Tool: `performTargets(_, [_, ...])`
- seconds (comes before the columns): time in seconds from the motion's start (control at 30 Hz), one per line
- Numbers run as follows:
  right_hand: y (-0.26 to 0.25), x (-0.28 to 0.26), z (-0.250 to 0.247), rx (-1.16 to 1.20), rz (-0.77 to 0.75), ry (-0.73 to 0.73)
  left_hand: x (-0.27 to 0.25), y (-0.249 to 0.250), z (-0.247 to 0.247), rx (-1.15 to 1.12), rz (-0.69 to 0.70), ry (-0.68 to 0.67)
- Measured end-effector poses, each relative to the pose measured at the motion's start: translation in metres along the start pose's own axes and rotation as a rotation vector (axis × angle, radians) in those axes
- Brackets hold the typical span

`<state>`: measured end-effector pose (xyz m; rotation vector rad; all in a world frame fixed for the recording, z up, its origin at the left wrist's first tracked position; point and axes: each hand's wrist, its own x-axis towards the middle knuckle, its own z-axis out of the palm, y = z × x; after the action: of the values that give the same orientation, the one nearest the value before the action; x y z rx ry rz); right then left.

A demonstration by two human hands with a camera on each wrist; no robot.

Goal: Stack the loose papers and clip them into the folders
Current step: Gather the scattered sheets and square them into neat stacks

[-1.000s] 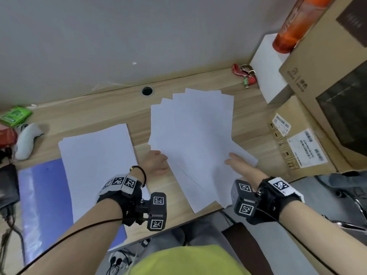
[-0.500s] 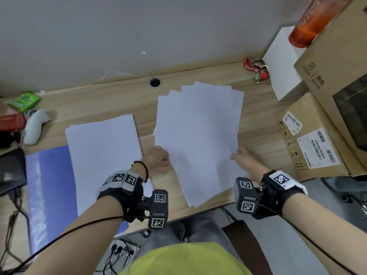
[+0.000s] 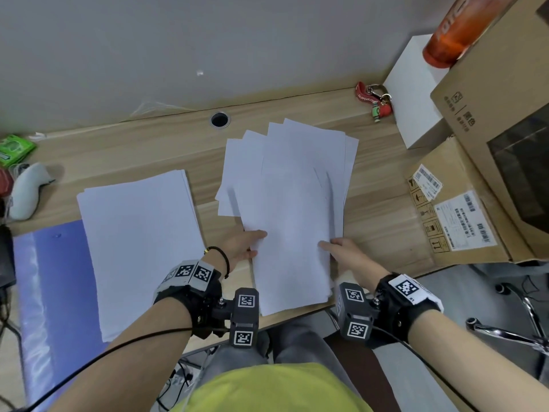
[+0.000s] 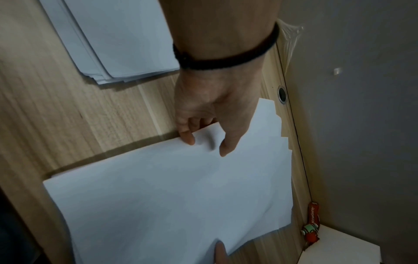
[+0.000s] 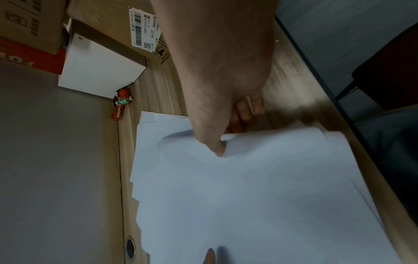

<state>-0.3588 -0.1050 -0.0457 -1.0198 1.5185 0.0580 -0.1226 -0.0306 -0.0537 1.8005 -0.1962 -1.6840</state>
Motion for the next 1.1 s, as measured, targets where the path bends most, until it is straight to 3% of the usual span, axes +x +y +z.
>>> performTargets(0.2, [-0.008,0.003,-0.01,0.211,-0.062,-0.137,0.002,0.006,0.003,0.157,0.048,0.014])
performTargets(0.27, [-0.017,0.001,-0.018,0.183,-0.12,-0.162,0.003,0.012,0.002,0.201,0.098,0.012])
performTargets(0.33, [-0.027,0.002,-0.029,0.134,-0.179,-0.078,0.005,0.021,0.001,0.216,0.151,0.041])
performTargets(0.47, [-0.037,0.019,-0.062,0.283,-0.208,0.299,0.01,0.043,-0.004,0.196,0.234,0.156])
performTargets(0.53, [-0.041,0.026,-0.072,0.311,-0.157,0.336,0.013,0.053,-0.008,0.234,0.247,0.185])
performTargets(0.67, [-0.046,0.043,-0.077,0.273,-0.079,0.327,0.022,0.064,-0.014,0.348,0.268,0.216])
performTargets(0.97, [-0.069,0.063,-0.055,0.244,-0.016,0.136,0.035,0.075,0.02,0.227,0.199,0.154])
performTargets(1.1, [-0.063,0.061,-0.059,0.252,0.013,0.129,0.035,0.075,0.033,0.214,0.169,0.104])
